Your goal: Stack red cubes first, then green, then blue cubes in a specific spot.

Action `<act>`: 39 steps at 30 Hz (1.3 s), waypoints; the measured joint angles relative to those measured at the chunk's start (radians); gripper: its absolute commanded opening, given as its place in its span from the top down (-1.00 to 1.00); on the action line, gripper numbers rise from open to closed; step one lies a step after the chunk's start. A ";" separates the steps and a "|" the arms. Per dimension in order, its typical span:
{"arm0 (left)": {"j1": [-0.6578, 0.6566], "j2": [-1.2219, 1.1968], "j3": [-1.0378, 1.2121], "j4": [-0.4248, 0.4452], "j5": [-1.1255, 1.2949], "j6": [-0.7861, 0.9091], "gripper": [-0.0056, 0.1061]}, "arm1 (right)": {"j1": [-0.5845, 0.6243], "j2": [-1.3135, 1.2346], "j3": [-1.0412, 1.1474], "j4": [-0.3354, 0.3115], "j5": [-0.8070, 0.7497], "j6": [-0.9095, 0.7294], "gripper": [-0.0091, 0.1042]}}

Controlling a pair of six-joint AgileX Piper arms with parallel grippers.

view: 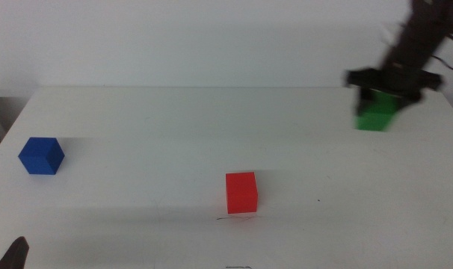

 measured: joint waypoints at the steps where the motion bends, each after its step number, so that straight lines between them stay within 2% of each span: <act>1: 0.000 0.000 0.000 0.000 0.000 0.000 -0.77 | 0.038 -0.016 0.000 0.002 0.000 0.021 0.86; 5: 0.000 0.000 0.000 0.000 0.000 0.000 -0.77 | 0.207 -0.041 0.000 0.021 0.004 0.138 0.86; 9: 0.000 0.000 0.000 0.000 0.000 0.000 -0.77 | 0.345 -0.032 0.000 0.013 0.011 0.226 0.86; 16: 0.000 0.000 0.000 0.000 0.000 0.000 -0.77 | 0.492 0.006 0.000 -0.068 0.011 0.387 0.86; 24: 0.000 0.000 0.000 0.000 0.000 0.000 -0.77 | 0.541 0.059 0.000 -0.083 0.010 0.422 0.86; 39: 0.000 0.000 0.000 0.000 0.000 0.000 -0.77 | 0.560 0.087 -0.001 -0.088 0.010 0.396 0.86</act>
